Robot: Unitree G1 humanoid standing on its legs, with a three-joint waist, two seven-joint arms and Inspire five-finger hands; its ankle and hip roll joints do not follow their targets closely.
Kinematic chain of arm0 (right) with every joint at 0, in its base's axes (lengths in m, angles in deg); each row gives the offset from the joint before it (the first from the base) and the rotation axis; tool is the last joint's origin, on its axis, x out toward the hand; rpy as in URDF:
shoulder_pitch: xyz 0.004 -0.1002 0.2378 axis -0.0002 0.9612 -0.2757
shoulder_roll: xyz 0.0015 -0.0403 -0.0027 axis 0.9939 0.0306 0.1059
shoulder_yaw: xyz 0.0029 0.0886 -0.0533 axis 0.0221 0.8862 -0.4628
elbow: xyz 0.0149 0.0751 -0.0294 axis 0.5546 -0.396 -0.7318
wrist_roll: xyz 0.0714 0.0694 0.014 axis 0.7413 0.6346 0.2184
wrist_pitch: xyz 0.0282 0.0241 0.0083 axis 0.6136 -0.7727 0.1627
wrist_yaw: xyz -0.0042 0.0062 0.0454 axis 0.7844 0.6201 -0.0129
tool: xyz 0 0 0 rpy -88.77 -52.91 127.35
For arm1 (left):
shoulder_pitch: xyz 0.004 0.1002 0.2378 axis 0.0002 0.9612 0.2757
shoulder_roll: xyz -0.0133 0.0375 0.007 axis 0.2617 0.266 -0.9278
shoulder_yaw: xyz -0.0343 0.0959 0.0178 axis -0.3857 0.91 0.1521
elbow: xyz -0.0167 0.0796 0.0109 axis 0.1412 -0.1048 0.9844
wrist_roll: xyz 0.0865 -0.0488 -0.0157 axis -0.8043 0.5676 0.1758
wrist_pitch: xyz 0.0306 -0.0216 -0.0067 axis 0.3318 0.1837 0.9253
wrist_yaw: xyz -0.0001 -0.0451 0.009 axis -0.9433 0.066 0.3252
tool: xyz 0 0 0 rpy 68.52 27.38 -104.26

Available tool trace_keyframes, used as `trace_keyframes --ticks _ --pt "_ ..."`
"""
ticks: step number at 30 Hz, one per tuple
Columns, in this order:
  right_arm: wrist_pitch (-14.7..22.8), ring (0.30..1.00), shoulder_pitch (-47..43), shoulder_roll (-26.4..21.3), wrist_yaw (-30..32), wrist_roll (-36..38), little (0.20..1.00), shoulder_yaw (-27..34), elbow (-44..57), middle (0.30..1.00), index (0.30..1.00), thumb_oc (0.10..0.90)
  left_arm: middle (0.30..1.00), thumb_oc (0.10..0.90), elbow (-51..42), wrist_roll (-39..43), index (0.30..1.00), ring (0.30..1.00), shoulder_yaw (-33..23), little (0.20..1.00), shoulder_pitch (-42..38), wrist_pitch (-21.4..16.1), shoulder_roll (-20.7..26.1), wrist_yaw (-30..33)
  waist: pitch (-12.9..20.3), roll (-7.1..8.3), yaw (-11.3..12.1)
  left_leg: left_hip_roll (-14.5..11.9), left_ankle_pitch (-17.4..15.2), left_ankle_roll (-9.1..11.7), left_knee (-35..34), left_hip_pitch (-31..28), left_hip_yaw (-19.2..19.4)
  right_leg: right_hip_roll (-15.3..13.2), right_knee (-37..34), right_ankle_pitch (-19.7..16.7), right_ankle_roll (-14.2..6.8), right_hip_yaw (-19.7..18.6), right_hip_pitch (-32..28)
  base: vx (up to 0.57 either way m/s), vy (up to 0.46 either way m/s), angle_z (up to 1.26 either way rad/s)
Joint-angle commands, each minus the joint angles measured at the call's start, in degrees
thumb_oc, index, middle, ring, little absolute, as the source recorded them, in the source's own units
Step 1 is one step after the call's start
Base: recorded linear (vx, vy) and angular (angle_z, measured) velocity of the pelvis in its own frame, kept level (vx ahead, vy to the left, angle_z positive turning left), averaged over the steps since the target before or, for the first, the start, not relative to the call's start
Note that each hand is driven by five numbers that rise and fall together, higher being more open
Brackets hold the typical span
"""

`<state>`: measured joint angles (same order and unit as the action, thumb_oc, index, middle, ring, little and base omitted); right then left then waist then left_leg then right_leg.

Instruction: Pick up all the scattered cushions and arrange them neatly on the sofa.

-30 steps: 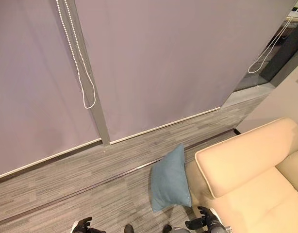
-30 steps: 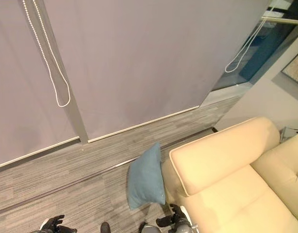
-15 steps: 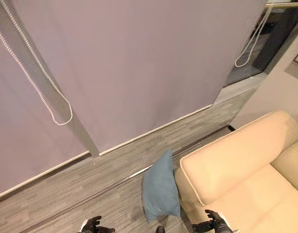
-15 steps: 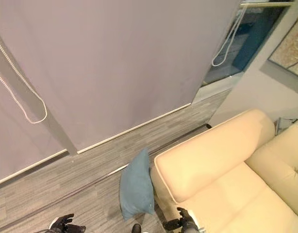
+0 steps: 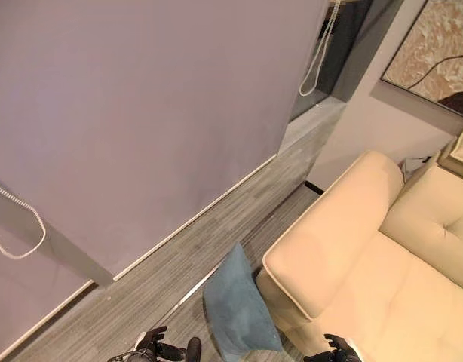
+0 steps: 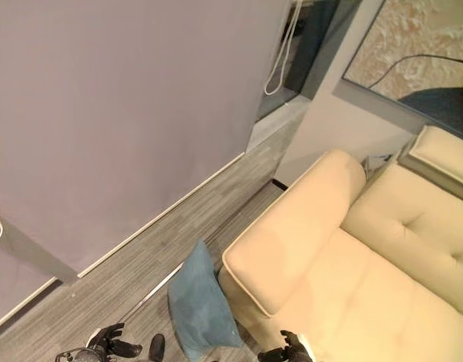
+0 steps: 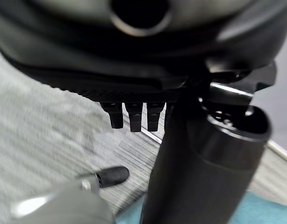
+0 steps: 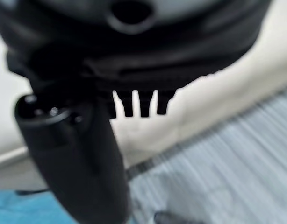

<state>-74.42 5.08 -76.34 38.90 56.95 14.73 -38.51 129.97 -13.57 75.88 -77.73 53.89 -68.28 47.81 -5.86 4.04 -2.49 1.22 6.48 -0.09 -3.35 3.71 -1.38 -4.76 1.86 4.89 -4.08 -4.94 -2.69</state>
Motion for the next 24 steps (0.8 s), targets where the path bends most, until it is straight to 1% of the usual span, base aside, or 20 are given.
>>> trace_keyframes --ticks 1,2,3,4,5,6,7,8,10,11,12,14,15,17,19,20,23,24 --pt "0.6 0.9 -3.1 -2.2 0.6 0.0 0.9 0.0 1.5 0.9 0.9 0.8 0.9 0.8 -0.7 -1.7 0.9 0.9 -0.3 0.9 0.8 -1.7 2.1 0.2 0.5 0.31 1.2 -1.7 -9.9 1.3 8.1 2.9 0.1 -1.4 1.8 -3.3 -4.8 -2.2 4.4 -0.03 0.233 -0.75" --pt "0.6 0.9 -3.1 -2.2 0.6 0.0 0.9 0.0 1.5 0.9 0.9 0.8 0.9 0.8 -0.7 -1.7 0.9 0.9 -0.3 0.9 0.8 -1.7 2.1 0.2 0.5 0.32 1.2 -1.7 -10.0 1.3 8.1 2.9 0.2 -1.4 1.8 -3.3 -4.8 -2.3 4.4 -0.04 0.156 -0.83" --pt "0.6 0.9 -3.4 -2.2 0.7 -0.1 0.9 -0.1 1.7 0.9 0.9 0.8 0.9 0.8 -0.8 -1.7 0.9 0.9 -0.3 0.9 0.7 -1.9 2.3 0.3 0.3 0.13 1.2 -1.4 -10.1 0.9 7.9 2.9 1.0 -1.8 2.1 -4.2 -5.5 -3.0 5.6 -0.08 0.161 -0.8" --pt "0.6 0.9 -4.1 -2.3 0.9 -0.3 0.9 -0.3 1.9 0.9 0.9 0.8 0.9 0.8 -1.0 -1.4 0.9 0.9 -0.3 0.9 0.5 -2.0 2.4 0.5 -0.4 -0.14 1.4 -1.3 -10.3 0.6 7.8 2.7 1.9 -2.3 2.8 -4.8 -6.0 -2.6 7.1 -0.13 0.224 -0.54" --pt "0.7 0.9 -4.6 -2.3 1.2 -0.4 0.9 -0.4 2.3 0.9 0.9 0.8 0.9 0.8 -1.1 -1.0 0.9 0.9 -0.2 0.9 0.3 -2.0 2.5 0.6 -0.9 -0.62 2.1 -1.5 -10.3 0.4 7.4 2.7 3.1 -3.1 3.5 -5.2 -5.9 0.5 8.6 -0.13 0.186 -0.89" --pt "0.8 0.9 -4.8 -2.3 1.2 -0.5 0.9 -0.5 2.6 0.9 0.9 0.8 0.9 0.8 -1.1 -0.9 0.9 0.9 -0.2 0.9 0.1 -2.0 2.7 0.5 -0.9 -0.93 2.5 -1.8 -10.1 0.4 6.8 2.9 3.9 -4.2 4.0 -5.4 -5.6 4.6 9.4 -0.11 0.168 -1.29" --pt "1.1 0.9 -5.0 -2.4 1.4 -0.8 0.9 -0.6 3.0 0.9 0.9 0.8 0.9 0.8 -1.1 -0.8 0.9 0.9 -0.1 0.9 0.0 -2.0 2.8 0.5 -1.2 -1.39 3.1 -2.0 -9.9 0.4 6.6 2.9 5.3 -5.6 4.6 -4.8 -5.0 11.0 9.2 -0.09 0.167 -1.46" --pt "1.3 0.9 -5.0 -2.3 1.5 -1.0 0.9 -0.8 3.1 0.9 0.9 0.8 0.9 0.8 -1.2 -0.9 0.9 0.9 -0.3 0.9 0.1 -1.9 2.9 0.2 -1.0 -1.75 3.6 -2.1 -9.7 0.4 6.1 3.0 6.3 -6.1 5.4 -4.0 -4.2 15.1 9.0 -0.07 0.172 -0.89" --pt "1.6 0.9 -4.8 -2.4 1.6 -1.6 0.9 -1.4 3.3 0.9 0.9 0.8 0.9 0.8 -1.2 -1.0 0.9 0.9 -0.9 0.9 0.6 -1.7 3.3 -0.1 -0.7 -1.77 3.9 -1.9 -9.1 0.1 5.3 2.7 7.9 -5.1 7.8 -1.9 -3.5 19.6 8.1 -0.09 0.132 -0.64" --pt "2.0 0.9 -4.5 -2.6 1.5 -2.1 0.9 -2.0 3.3 0.9 0.9 0.8 0.9 0.8 -1.2 -1.3 0.9 0.9 -1.4 0.9 1.2 -1.7 3.5 -0.4 -0.3 -1.23 4.5 -1.5 -8.7 0.2 4.8 2.6 9.6 -3.3 6.9 -0.1 -3.3 21.5 5.8 -0.1 0.069 -0.5" --pt "2.0 0.9 -4.5 -2.6 1.5 -2.1 0.9 -2.0 3.3 0.9 0.9 0.8 0.9 0.8 -1.2 -1.3 0.9 0.9 -1.4 0.9 1.2 -1.7 3.5 -0.4 -0.3 -1.22 4.6 -1.5 -8.7 0.2 4.7 2.6 9.6 -3.3 6.9 -0.1 -3.3 21.5 5.8 -0.11 0.03 -0.36" --pt "1.9 0.9 -4.7 -2.8 1.7 -2.6 0.9 -2.9 3.7 0.9 0.9 0.8 0.9 0.8 -1.3 -1.4 0.9 0.9 -1.9 0.9 1.8 -1.7 3.4 -0.5 0.1 -0.41 6.5 -1.4 -8.2 0.5 3.9 2.7 12.4 -2.8 3.2 0.2 -3.0 25.8 3.7 -0.1 -0.033 -0.57" --pt "2.0 0.9 -4.8 -2.8 1.9 -2.6 0.9 -3.2 4.1 0.9 0.9 0.8 0.9 0.8 -1.2 -1.6 0.9 0.9 -1.8 0.9 1.8 -1.6 3.4 -0.6 0.1 -0.25 6.6 -1.5 -7.9 0.7 3.6 2.8 12.7 -2.2 2.3 0.5 -2.6 26.0 3.9 -0.09 -0.089 -0.93" --pt "2.2 0.9 -4.9 -3.0 2.0 -2.2 0.9 -3.0 4.6 0.9 0.9 0.8 0.9 0.8 -1.3 -1.9 0.9 0.9 -1.4 0.9 1.5 -1.6 3.1 -0.6 0.1 -0.05 5.6 -1.2 -7.6 0.7 3.4 3.0 12.5 -0.3 0.0 0.1 -2.4 22.5 4.3 -0.04 -0.086 -0.49" --pt "2.1 0.9 -4.9 -3.2 2.3 -2.1 0.9 -3.1 4.8 0.9 0.9 0.8 0.9 0.8 -1.5 -1.8 0.9 0.9 -1.4 0.9 1.4 -1.6 3.0 -0.6 -0.2 -0.06 5.6 -1.2 -7.5 0.8 3.5 3.1 12.5 0.0 -0.8 -0.4 -2.5 22.2 4.2 -0.04 -0.068 0.04" --pt "1.9 0.9 -4.8 -3.5 2.4 -2.0 0.9 -2.9 4.9 0.9 0.9 0.8 0.9 0.8 -1.7 -1.8 0.9 0.9 -0.9 0.9 1.1 -1.7 2.4 -0.9 -0.7 -0.47 5.2 -1.4 -7.6 1.1 3.5 3.2 12.5 0.3 -2.4 -1.1 -2.4 22.4 3.9 -0.08 -0.083 -0.23" --pt "2.0 0.9 -4.7 -4.1 2.6 -1.5 0.9 -2.4 5.1 0.9 0.9 0.8 0.9 0.8 -2.1 -2.2 0.9 0.9 0.1 0.9 0.3 -1.8 1.8 -1.0 -2.0 -0.82 4.4 -1.7 -8.0 1.6 6.8 5.0 11.7 0.5 -3.5 -1.5 -2.0 21.9 4.0 -0.1 -0.073 -0.09" --pt "2.0 0.9 -4.8 -4.3 2.7 -1.3 0.9 -2.5 5.2 0.9 0.9 0.8 0.9 0.8 -2.4 -2.1 0.9 0.9 0.4 0.9 0.0 -1.8 1.7 -0.9 -2.8 -0.79 4.5 -1.9 -8.2 1.9 8.7 6.2 10.8 0.5 -3.3 -1.6 -1.6 21.6 4.3 -0.14 -0.041 0.24"
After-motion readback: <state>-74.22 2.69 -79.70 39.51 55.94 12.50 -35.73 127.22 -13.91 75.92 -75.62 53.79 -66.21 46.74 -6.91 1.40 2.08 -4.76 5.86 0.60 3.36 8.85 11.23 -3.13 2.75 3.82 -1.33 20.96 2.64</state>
